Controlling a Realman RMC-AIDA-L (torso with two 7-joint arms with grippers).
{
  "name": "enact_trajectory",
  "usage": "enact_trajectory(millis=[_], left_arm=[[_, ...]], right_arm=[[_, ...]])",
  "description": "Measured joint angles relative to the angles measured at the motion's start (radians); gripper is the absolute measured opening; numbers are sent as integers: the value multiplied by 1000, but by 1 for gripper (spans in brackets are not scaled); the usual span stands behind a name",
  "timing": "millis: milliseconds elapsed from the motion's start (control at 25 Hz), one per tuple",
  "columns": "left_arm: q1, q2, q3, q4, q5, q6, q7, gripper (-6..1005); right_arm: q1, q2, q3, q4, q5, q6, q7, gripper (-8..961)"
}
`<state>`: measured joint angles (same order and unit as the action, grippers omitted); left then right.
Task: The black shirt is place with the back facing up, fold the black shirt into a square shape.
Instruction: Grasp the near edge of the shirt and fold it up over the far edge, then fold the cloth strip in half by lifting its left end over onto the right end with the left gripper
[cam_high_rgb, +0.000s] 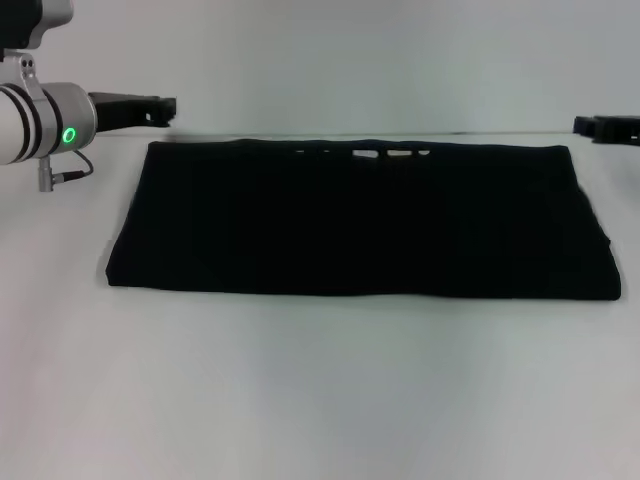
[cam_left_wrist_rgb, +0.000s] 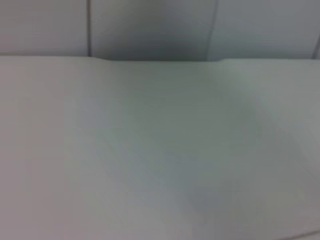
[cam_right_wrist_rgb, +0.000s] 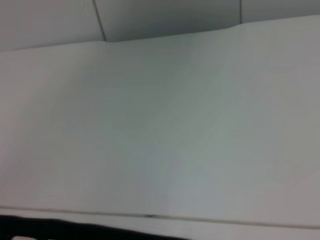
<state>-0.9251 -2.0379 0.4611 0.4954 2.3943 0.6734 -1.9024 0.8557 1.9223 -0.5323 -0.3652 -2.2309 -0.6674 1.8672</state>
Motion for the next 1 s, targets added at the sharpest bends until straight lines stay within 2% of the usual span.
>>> enact_trajectory(millis=[80, 240, 360, 440, 520, 720, 760, 880, 960, 1000], left_arm=[[3, -16, 0, 3, -13, -72, 0, 156], [8, -29, 1, 3, -29, -161, 2, 234], [15, -30, -3, 13, -41, -169, -5, 292], [30, -30, -2, 44, -46, -126, -31, 331], [64, -31, 6, 121, -50, 9, -82, 400], [141, -16, 9, 271, -110, 490, -149, 585], [151, -12, 8, 284, -118, 550, -163, 631], [186, 20, 6, 296, -126, 708, -235, 769], [196, 28, 5, 295, -126, 741, -255, 936], [220, 40, 0, 296, -125, 799, -293, 937]], right_arm=[[-5, 6, 0, -16, 4, 41, -1, 192], [-7, 8, -1, -30, 5, 56, -3, 333], [-10, 6, -1, -52, 5, 31, -1, 444], [-21, 1, 7, -77, 9, -34, 6, 527], [-40, -5, 17, -107, 25, -119, 18, 609], [-110, -9, 21, -173, 143, -413, 28, 763], [-124, -9, 21, -178, 169, -470, 25, 792], [-156, 0, 19, -181, 215, -581, 21, 877], [-169, 10, 15, -181, 222, -627, 11, 888], [-173, 16, 10, -181, 222, -646, 0, 894]])
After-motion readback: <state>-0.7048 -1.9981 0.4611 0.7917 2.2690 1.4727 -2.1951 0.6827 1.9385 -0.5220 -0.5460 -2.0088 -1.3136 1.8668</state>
